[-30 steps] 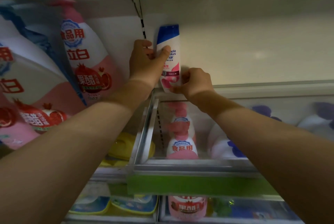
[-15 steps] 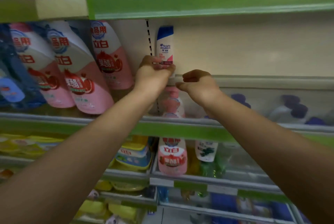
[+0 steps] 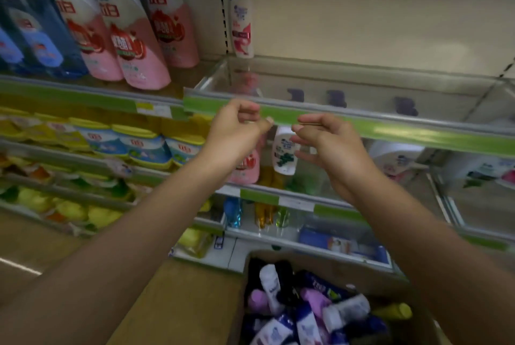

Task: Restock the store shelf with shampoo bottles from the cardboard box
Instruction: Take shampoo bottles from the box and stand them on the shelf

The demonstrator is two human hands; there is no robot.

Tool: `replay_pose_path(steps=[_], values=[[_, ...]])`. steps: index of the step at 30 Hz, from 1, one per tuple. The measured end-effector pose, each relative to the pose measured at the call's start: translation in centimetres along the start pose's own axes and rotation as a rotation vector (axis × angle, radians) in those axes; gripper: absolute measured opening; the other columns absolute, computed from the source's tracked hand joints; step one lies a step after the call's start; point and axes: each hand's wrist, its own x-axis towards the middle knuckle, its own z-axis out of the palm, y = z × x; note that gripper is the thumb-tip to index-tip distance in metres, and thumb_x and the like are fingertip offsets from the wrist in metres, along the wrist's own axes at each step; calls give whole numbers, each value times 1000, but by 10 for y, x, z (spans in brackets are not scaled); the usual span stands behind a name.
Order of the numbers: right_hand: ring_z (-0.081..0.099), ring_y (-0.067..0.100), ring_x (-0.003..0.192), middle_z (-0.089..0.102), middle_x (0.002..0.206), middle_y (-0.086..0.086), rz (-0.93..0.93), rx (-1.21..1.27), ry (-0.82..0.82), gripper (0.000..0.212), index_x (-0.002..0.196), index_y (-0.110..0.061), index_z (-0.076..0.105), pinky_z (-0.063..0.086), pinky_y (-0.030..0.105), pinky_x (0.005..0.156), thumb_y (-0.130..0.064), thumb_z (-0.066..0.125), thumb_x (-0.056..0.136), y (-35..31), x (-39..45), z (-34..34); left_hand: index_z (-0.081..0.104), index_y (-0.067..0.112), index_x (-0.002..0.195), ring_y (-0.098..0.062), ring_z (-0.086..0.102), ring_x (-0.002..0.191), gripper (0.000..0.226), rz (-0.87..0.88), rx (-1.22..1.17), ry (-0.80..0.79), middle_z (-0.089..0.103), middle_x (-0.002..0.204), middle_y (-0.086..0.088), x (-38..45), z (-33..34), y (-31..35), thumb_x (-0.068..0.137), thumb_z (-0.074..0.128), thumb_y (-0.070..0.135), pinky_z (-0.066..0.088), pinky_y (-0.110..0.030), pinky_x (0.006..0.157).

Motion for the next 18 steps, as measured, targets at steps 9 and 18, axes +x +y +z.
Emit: replay_pose_path(steps=[9,18], values=[[62,22,95,65,98,7,350,1,3,17,98,-15,61,53,34,77,-1,57,91,119,-69,-24,59,20,92,-18,61,96,10,-423,-7,-129,64,100,-5,-91,22,-107,86,67,16,50,-35,85],[63,32,98,65,99,15,682,-99,51,14,91,-16,65,53,51,91,-6,56,92,247,-130,-28,60,11,102,-14,57,86,15,-796,18,-150,61,89,-2,-175,36,-217,88,64,10,47,-23,72]])
